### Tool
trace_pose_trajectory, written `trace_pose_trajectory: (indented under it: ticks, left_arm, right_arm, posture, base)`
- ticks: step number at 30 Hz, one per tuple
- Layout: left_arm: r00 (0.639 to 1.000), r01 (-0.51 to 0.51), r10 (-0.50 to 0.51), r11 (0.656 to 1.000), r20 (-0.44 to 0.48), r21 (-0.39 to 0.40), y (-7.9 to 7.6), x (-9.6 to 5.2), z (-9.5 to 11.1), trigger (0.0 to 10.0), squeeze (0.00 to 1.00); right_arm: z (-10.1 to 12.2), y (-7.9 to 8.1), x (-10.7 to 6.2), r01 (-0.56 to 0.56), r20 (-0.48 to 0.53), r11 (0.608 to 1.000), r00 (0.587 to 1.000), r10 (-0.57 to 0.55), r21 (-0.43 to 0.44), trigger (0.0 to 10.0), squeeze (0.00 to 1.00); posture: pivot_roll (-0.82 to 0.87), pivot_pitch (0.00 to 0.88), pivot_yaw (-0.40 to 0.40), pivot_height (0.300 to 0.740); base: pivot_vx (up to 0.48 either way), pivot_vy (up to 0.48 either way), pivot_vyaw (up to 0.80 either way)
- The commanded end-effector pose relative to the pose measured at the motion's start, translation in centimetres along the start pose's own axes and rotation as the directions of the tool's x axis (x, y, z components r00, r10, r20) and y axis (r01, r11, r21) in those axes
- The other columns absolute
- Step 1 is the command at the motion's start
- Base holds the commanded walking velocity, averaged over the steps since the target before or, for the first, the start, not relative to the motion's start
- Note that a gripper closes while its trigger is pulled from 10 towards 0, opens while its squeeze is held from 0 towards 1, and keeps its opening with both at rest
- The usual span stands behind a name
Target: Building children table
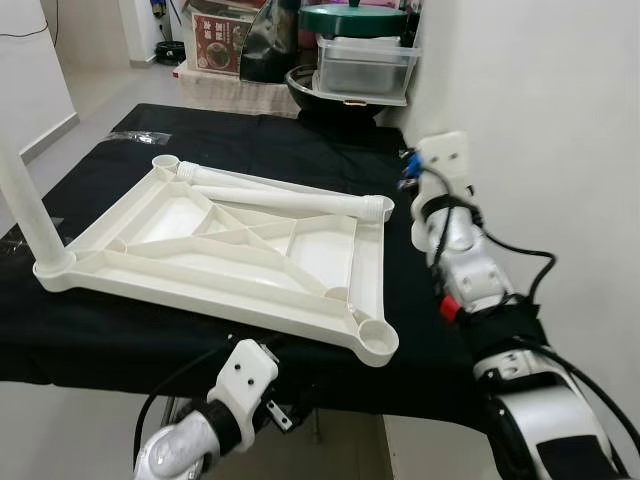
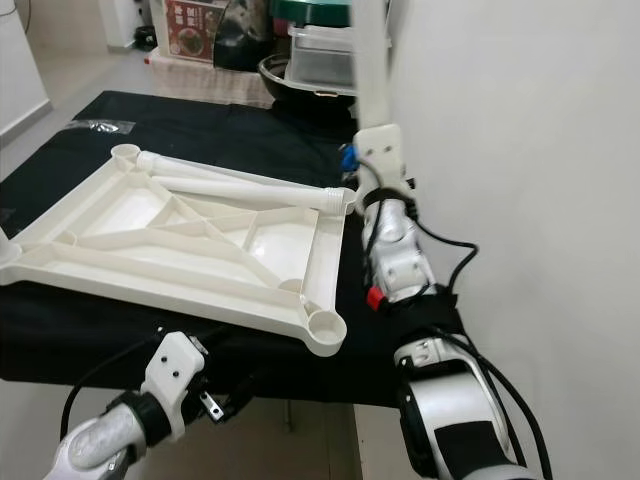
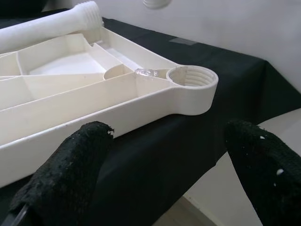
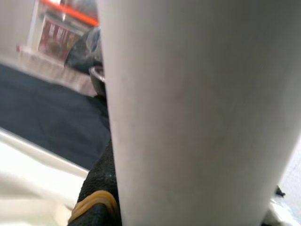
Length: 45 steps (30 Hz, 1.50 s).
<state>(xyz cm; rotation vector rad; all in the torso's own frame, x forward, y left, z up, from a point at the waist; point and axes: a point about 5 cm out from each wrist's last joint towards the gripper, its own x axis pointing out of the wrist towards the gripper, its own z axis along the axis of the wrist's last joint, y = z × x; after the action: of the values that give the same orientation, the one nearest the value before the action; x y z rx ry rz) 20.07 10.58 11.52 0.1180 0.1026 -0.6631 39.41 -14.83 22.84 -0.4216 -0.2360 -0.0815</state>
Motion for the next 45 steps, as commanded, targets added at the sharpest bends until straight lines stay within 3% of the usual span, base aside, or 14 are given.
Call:
trace_pose_trajectory:
  ticks: [1, 5, 14, 23, 26, 27, 29, 33, 36, 38, 40, 43, 44, 45]
  left_arm:
    - [1.0, 0.015, -0.015, 1.0, -0.002, -0.022, -0.5, -0.2, 0.4, 10.0, 0.0]
    - [1.0, -0.001, 0.002, 0.998, 0.01, -0.062, -0.8, -1.0, 1.5, 10.0, 0.0]
    - [0.999, -0.02, 0.023, 0.996, 0.035, -0.088, -1.7, -1.2, 3.1, 10.0, 0.0]
    - [0.999, -0.035, 0.037, 0.992, 0.015, -0.119, -2.3, -1.3, 3.5, 10.0, 0.0]
    - [0.999, -0.046, 0.047, 0.99, 0.009, -0.133, -2.4, -1.2, 3.6, 10.0, 0.0]
    - [0.999, -0.046, 0.047, 0.99, 0.009, -0.133, -2.4, -1.2, 3.6, 10.0, 0.0]
    - [0.999, -0.047, 0.049, 0.99, 0.008, -0.135, -2.6, -1.1, 3.8, 10.0, 0.0]
    - [0.999, -0.048, 0.05, 0.989, 0.008, -0.137, -2.6, -1.0, 3.8, 10.0, 0.0]
    - [0.999, -0.049, 0.051, 0.989, 0.009, -0.136, -2.6, -0.9, 3.8, 10.0, 0.0]
    - [0.999, -0.047, 0.049, 0.99, 0.01, -0.132, -2.7, -0.7, 3.7, 10.0, 0.0]
    - [0.999, -0.047, 0.049, 0.99, 0.01, -0.132, -2.7, -0.7, 3.7, 10.0, 0.0]
    - [0.999, -0.05, 0.052, 0.991, 0.014, -0.123, -2.9, -0.5, 3.8, 10.0, 0.0]
    - [0.998, -0.053, 0.055, 0.991, 0.014, -0.122, -2.9, -0.5, 3.8, 10.0, 0.0]
    - [0.998, -0.053, 0.055, 0.991, 0.014, -0.122, -2.9, -0.5, 3.8, 10.0, 0.0]
  right_arm:
    - [-0.8, 0.5, -0.3, -0.007, -0.002, 0.998, 1.0, 0.007, -0.061, 0.0, 0.0]
    - [-2.6, 1.8, -0.6, -0.058, -0.07, 0.995, 0.996, 0.053, -0.079, 0.0, 0.0]
    - [-3.7, 3.3, -1.1, -0.093, -0.086, 0.991, 0.993, 0.085, -0.097, 0.0, 0.0]
    - [0.1, 4.2, 1.1, -0.016, -0.111, 0.986, 0.993, 0.035, 0.166, 0.0, 0.0]
    - [3.5, 6.0, 1.8, -0.011, -0.104, 0.931, 0.993, 0.052, 0.364, 0.0, 0.0]
    - [3.5, 6.0, 1.8, -0.011, -0.104, 0.931, 0.993, 0.052, 0.364, 0.0, 0.0]
    - [5.3, 7.0, 2.1, -0.021, -0.097, 0.876, 0.992, 0.077, 0.482, 0.0, 0.0]
    - [8.3, 9.0, 2.0, -0.087, -0.052, 0.811, 0.988, 0.143, 0.579, 0.0, 0.0]
    - [9.1, 9.6, 1.9, -0.101, -0.046, 0.787, 0.986, 0.163, 0.609, 0.0, 0.0]
    - [10.3, 10.8, 1.6, -0.134, -0.036, 0.732, 0.977, 0.212, 0.668, 0.0, 0.0]
    - [10.3, 10.8, 1.6, -0.134, -0.036, 0.732, 0.977, 0.212, 0.668, 0.0, 0.0]
    - [11.8, 12.2, 1.1, -0.177, -0.008, 0.659, 0.964, 0.267, 0.731, 0.0, 0.0]
    - [12.3, 12.4, 1.0, -0.187, 0.005, 0.613, 0.958, 0.286, 0.767, 0.0, 0.0]
    - [12.3, 12.4, 1.0, -0.187, 0.005, 0.613, 0.958, 0.286, 0.767, 0.0, 0.0]
  posture:
    - [0.12, 0.121, -0.108, 0.74]
    - [0.12, 0.169, -0.108, 0.74]
    - [0.12, 0.23, -0.126, 0.74]
    - [0.1, 0.244, -0.156, 0.74]
    - [0.1, 0.242, -0.166, 0.74]
    - [0.1, 0.242, -0.166, 0.74]
    - [0.1, 0.242, -0.168, 0.74]
    - [0.09, 0.238, -0.174, 0.74]
    - [0.09, 0.235, -0.182, 0.74]
    - [0.09, 0.231, -0.19, 0.74]
    - [0.09, 0.231, -0.19, 0.74]
    - [0.09, 0.225, -0.2, 0.74]
    - [0.09, 0.222, -0.202, 0.74]
    - [0.09, 0.222, -0.202, 0.74]
  base:
    - [0.0, 0.0, 0.0]
    - [0.0, 0.0, 0.0]
    - [0.0, 0.0, 0.0]
    - [0.0, 0.0, 0.0]
    - [0.0, 0.0, 0.0]
    - [0.0, 0.0, 0.0]
    - [0.0, 0.0, 0.0]
    - [0.0, 0.0, 0.0]
    - [0.0, 0.0, 0.0]
    - [0.0, 0.0, 0.0]
    - [0.0, 0.0, 0.0]
    - [0.0, 0.0, 0.0]
    - [0.0, 0.0, 0.0]
    - [0.0, 0.0, 0.0]
